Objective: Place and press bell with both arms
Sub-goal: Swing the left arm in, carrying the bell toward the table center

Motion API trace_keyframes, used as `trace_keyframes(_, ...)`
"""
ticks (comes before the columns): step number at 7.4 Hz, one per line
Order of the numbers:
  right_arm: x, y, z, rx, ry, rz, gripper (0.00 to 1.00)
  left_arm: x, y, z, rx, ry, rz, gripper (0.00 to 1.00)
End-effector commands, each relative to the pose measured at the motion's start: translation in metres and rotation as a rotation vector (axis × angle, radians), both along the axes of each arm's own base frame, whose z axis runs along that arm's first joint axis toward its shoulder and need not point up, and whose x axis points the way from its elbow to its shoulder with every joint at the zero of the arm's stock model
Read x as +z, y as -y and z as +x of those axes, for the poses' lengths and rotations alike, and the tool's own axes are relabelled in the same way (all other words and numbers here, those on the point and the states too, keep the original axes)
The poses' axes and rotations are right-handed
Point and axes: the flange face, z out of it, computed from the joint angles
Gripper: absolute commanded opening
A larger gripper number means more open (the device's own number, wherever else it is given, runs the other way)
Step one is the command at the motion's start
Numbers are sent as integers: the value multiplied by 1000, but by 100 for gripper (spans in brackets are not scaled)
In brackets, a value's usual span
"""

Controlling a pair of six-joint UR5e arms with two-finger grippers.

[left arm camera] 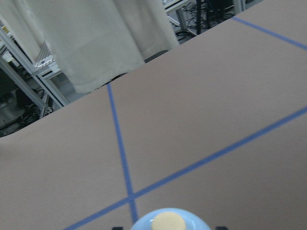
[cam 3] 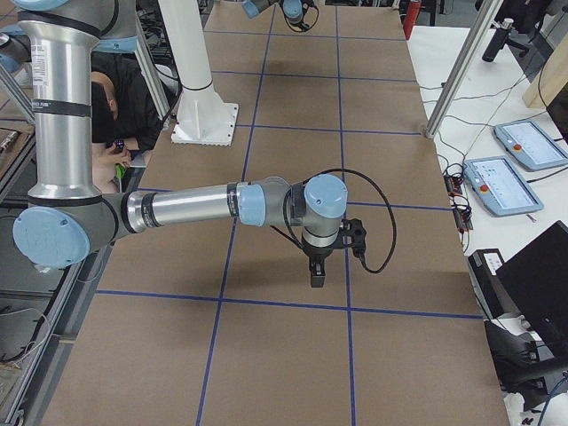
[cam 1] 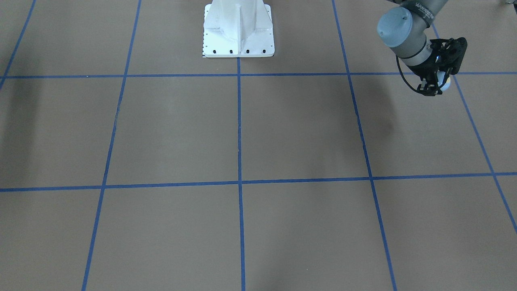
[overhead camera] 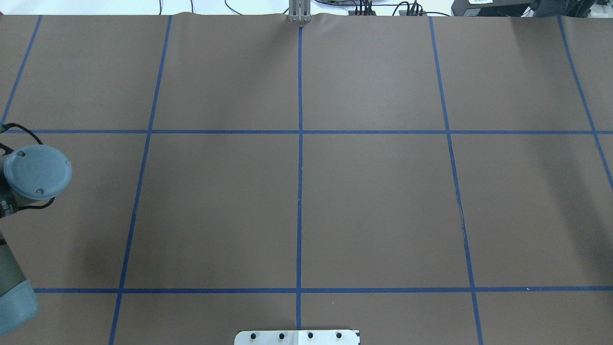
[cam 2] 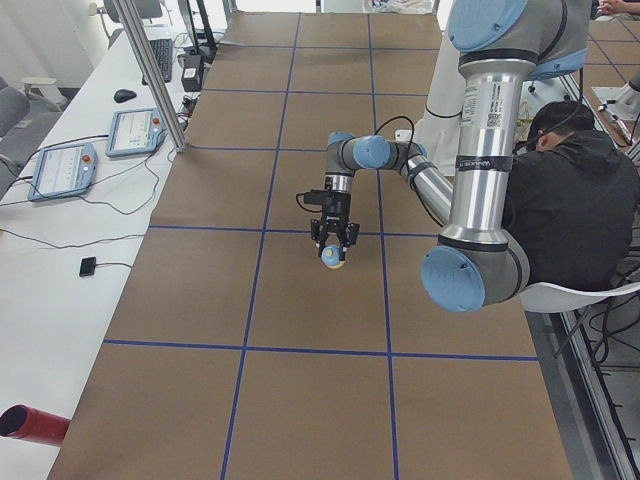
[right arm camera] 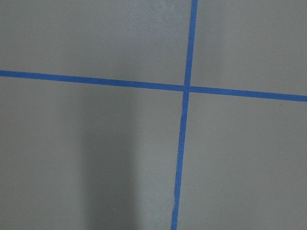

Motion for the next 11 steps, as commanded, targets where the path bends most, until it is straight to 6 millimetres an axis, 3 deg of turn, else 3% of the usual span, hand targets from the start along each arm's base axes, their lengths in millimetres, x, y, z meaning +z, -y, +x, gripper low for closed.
trace_keyframes(1,1,-2,0,0,-2,-4,100,-64,46,12,225,31,161,0)
trace_keyframes(2,3,-5,0,1,0,-10,100,-104,62,28,285,-11,261,0)
trace_keyframes(3,4,-4,0,1,1,-10,100,-131,77,48,281,-64,354,0)
trace_keyframes(4,0,-4,0,1,6,-2,100,-151,91,81,318,-106,417,0)
trace_keyframes(5,-3,-4,-1,1,11,2,100,-169,99,117,423,-144,531,0)
trace_keyframes(7,-4,-2,1,4,2,4,100,-162,105,188,558,-237,799,0)
trace_keyframes(9,-1,-4,1,6,-3,-2,100,-200,135,247,685,-244,964,0)
trace_keyframes(10,-8,1,1,6,0,13,100,-220,132,285,752,-253,1022,0)
trace_keyframes(11,-23,12,2,8,-4,43,100,-247,142,319,764,-259,1033,0)
